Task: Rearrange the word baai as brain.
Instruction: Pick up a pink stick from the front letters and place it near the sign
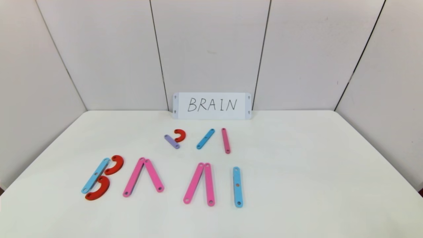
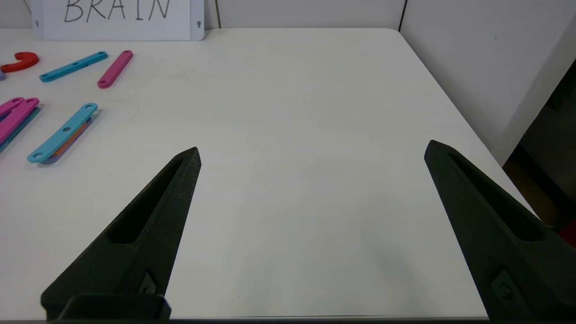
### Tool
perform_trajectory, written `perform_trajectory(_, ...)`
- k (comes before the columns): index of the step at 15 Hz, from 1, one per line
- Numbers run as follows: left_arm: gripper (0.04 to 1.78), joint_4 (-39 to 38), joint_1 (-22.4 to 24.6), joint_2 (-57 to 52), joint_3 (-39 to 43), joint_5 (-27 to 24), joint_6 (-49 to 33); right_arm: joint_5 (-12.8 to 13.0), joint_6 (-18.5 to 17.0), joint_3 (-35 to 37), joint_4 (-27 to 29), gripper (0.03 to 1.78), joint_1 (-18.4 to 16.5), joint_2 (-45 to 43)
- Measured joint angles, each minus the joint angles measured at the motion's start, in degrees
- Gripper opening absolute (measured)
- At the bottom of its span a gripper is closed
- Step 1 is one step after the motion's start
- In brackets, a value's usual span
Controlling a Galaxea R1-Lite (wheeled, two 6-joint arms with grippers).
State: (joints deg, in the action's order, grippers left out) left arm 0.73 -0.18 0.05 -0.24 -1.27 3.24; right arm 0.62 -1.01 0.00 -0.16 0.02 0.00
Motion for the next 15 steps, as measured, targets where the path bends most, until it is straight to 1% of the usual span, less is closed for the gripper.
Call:
perform_trajectory(2, 1.74, 0.3, 0.0, 0.2, -1.1, -0.1, -0.1, 0.1, 0.6, -0.3, 0.1, 1.73, 0.0, 0.0)
perform_trajectory(3, 1.74, 0.6, 0.0, 0.5, -2.3, -0.1, -0.1, 0.1, 0.6, -1.7, 0.4, 1.73, 0.0, 0.1)
perform_trajectory(6, 1.74, 2.1, 0.0, 3.6, -7.2, -0.1, -0.3, -0.3, 0.6, -9.4, 4.4, 1.73, 0.0, 2.7)
perform_trajectory(8, 1.74, 2.2, -0.1, 7.9, -11.2, -0.1, -0.3, -0.4, 0.6, -15.1, 6.4, 1.73, 0.1, 6.7)
perform_trajectory(10, 1.74, 2.0, -0.2, 13.1, -15.9, -0.1, -0.3, -0.4, 0.9, -20.6, 6.6, 1.73, 0.1, 11.8)
perform_trajectory(13, 1.74, 1.6, -0.6, 20.6, -23.9, -1.0, -0.2, -0.4, 3.3, -27.5, 6.9, 1.73, -0.2, 19.6)
perform_trajectory(15, 1.74, 1.5, -0.8, 25.0, -27.6, -2.2, -0.2, -0.4, 3.8, -31.1, 7.3, 1.73, -0.4, 24.2)
